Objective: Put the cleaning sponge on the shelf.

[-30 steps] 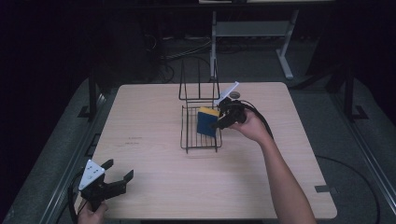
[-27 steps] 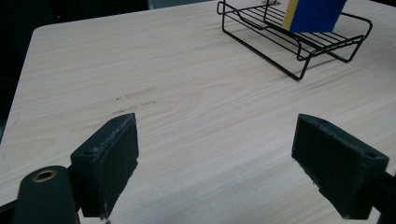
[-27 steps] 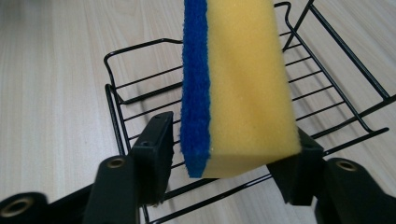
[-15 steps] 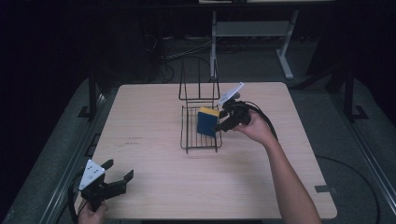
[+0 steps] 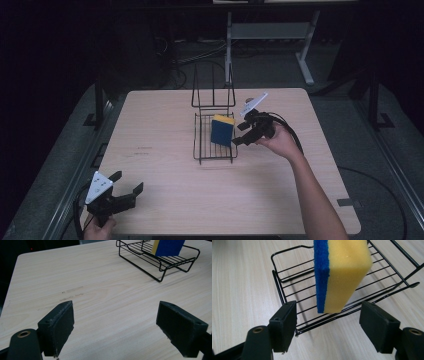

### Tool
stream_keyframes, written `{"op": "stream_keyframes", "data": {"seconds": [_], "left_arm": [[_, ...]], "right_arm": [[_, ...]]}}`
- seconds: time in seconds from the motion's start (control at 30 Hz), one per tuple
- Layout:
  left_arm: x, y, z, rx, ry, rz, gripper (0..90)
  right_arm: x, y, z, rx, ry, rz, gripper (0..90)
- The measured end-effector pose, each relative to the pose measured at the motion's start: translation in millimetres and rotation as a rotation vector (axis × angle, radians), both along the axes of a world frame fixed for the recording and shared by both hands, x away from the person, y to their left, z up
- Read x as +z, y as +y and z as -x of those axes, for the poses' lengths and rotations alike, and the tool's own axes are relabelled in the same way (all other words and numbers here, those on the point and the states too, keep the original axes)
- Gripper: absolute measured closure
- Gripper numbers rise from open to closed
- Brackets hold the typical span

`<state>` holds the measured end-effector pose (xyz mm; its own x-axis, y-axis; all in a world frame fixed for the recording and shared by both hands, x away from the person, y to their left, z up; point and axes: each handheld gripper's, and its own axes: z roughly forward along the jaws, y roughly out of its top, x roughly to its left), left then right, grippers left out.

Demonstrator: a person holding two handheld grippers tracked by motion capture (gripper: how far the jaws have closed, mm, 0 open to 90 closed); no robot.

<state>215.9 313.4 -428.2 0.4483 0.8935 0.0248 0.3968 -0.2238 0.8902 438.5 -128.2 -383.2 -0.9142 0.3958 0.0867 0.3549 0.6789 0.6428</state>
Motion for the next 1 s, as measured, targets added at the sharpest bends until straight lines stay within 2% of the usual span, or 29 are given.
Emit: {"op": "stream_keyframes", "data": {"seconds": [0.27, 0.6, 0.7, 1.0], "left_arm": [[0.0, 0.5, -0.1, 0.001, -0.001, -0.002, 14.1], [0.1, 0.1, 0.4, 0.000, -0.001, 0.000, 14.1], [-0.4, 0.2, 1.5, -0.001, 0.001, -0.002, 14.1], [0.2, 0.0, 1.7, -0.001, -0.002, -0.007, 14.1]], "right_arm": [[-0.8, -2.1, -0.4, 0.001, -0.008, 0.009, 29.8], [-6.2, -8.4, 4.8, -0.019, 0.010, -0.001, 28.7], [-7.8, -9.5, 5.3, -0.020, 0.017, 0.017, 28.2], [-3.4, -12.8, 8.9, -0.019, 0.017, 0.019, 27.1]]}}
